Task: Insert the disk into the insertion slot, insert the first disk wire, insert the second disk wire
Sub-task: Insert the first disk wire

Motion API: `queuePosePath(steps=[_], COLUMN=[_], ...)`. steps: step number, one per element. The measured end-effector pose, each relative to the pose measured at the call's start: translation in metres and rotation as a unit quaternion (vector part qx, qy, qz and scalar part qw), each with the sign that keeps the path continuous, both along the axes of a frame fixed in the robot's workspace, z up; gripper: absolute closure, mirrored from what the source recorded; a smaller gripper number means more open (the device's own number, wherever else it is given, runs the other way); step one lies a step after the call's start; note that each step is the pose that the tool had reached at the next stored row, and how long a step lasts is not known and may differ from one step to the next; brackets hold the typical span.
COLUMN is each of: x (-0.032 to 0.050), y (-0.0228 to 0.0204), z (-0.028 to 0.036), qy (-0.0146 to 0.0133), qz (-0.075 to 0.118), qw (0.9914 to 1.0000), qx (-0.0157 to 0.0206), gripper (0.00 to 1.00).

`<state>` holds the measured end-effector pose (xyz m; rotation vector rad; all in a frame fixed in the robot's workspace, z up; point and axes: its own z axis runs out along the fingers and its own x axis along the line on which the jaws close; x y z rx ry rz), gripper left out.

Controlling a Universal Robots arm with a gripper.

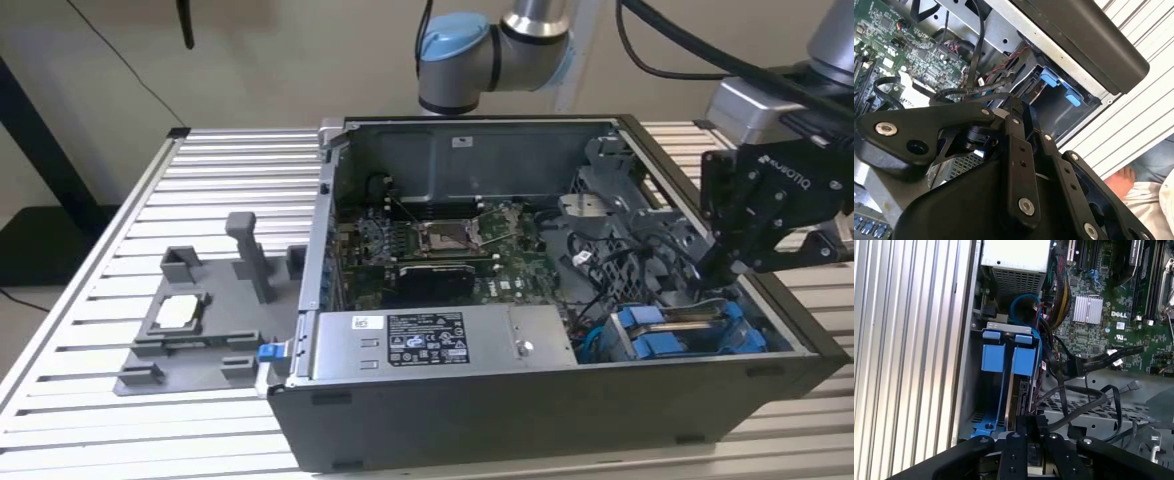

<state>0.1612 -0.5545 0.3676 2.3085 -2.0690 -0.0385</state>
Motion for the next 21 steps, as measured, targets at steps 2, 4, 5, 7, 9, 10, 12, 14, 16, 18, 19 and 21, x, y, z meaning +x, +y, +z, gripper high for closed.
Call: queuePosePath(steps=[2,4,5,7,9,10,12,14,16,18,19,21], x=[0.0028,0.0056,0.0069,0.0092,0.0105,0.0106,0.0110,0.0110,0.0110,0.0111,0.0111,0.0110], y=[-0.0007,-0.0014,-0.0019,-0.0030,-0.0035,-0.0036,-0.0037,-0.0037,-0.0037,-0.0039,-0.0042,-0.0054], z=[-0.0005,-0.0011,-0.0013,-0.0017,-0.0018,-0.0019,-0.0021,-0.0021,-0.0021,-0.0027,-0.0032,-0.0043], qy=[0.0059,0.0113,0.0137,0.0175,0.0188,0.0188,0.0188,0.0188,0.0188,0.0188,0.0188,0.0188], qz=[0.000,0.000,0.000,0.000,0.000,0.000,0.000,0.000,0.000,0.000,0.000,-0.001], qw=[0.99998,0.99994,0.99991,0.99985,0.99982,0.99982,0.99982,0.99982,0.99982,0.99981,0.99978,0.99968], qx=[0.0001,0.0002,0.0003,0.0010,0.0016,0.0016,0.0018,0.0019,0.0018,0.0057,0.0092,0.0167], gripper=[0.81,0.81,0.81,0.81,0.81,0.81,0.81,0.81,0.81,0.81,0.81,0.81])
